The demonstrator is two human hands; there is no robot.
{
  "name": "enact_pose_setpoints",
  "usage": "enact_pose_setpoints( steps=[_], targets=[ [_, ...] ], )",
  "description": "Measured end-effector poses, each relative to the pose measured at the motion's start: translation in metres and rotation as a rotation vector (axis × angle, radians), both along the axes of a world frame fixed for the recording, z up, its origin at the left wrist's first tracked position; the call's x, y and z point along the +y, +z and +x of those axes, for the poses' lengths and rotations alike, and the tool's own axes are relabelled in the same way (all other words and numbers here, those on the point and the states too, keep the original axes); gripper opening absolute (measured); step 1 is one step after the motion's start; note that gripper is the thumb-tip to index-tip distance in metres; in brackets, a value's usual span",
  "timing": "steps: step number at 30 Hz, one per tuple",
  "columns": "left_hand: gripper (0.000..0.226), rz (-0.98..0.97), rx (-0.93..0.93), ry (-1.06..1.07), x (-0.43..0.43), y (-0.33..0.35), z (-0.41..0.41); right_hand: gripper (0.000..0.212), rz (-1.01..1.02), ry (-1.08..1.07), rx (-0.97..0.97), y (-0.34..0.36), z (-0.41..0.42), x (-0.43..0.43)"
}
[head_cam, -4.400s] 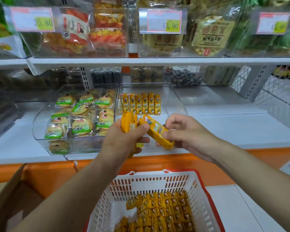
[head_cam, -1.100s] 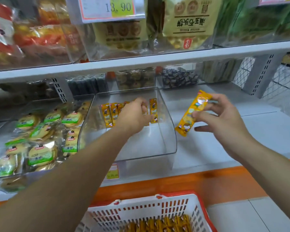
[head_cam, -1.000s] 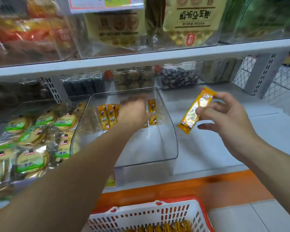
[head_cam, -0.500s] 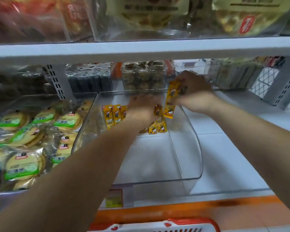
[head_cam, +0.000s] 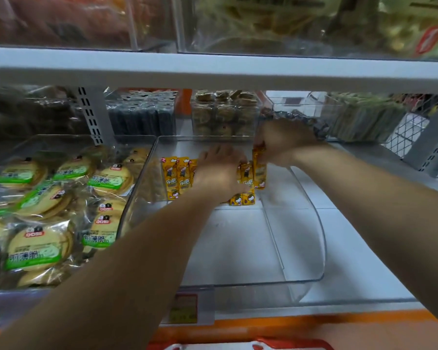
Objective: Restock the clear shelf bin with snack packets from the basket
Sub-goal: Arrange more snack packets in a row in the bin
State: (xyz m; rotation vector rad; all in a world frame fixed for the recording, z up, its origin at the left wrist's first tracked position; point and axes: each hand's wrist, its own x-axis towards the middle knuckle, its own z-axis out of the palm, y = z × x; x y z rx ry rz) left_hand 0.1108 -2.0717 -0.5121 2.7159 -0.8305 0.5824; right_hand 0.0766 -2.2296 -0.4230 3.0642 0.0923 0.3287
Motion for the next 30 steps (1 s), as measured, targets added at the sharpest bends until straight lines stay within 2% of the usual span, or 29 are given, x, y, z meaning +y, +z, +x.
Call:
enact_pose_setpoints(
  steps=[4,7,9,11,15,17,19,22,25,26,30],
  targets=[
    [0.072,0.072,-0.035,0.011,0.0,-0.005,-0.001,0.018,0.092,0.071,0.254,0.002,-0.001,-0.007],
    [0.073,0.073,-0.061,-0.001,0.0,-0.007,0.0,0.024,-0.007,0.073,0.439,0.004,-0.002,-0.006],
    [0.072,0.07,-0.077,-0.003,0.001,-0.007,0.001,0.029,-0.066,0.058,0.488,0.003,-0.003,-0.002],
    [0.071,0.07,-0.084,-0.004,0.002,-0.006,0.001,0.031,0.023,0.056,0.401,0.004,-0.009,-0.002],
    [0.072,0.092,-0.113,-0.004,0.001,-0.007,0.003,0.044,0.366,0.034,-0.061,-0.011,-0.05,-0.012],
    [0.073,0.113,-0.126,0.003,-0.001,-0.006,0.005,0.052,0.531,0.046,-0.102,-0.024,-0.078,-0.012],
    [0.074,0.136,-0.128,0.016,-0.004,-0.005,0.005,0.06,0.623,0.045,-0.047,-0.036,-0.097,-0.011],
    [0.072,0.154,-0.111,0.024,-0.009,-0.003,0.002,0.06,0.598,0.03,-0.064,-0.039,-0.101,-0.006],
    [0.072,0.185,-0.046,0.04,-0.013,0.007,-0.005,0.08,0.554,0.011,-0.07,-0.032,-0.098,0.0],
    [0.071,0.184,0.006,0.037,-0.013,0.013,-0.007,0.08,0.53,0.002,-0.064,-0.03,-0.098,0.001],
    [0.063,0.098,0.221,0.008,-0.002,0.048,-0.028,0.059,0.422,-0.039,-0.059,-0.026,-0.1,-0.001]
  ],
)
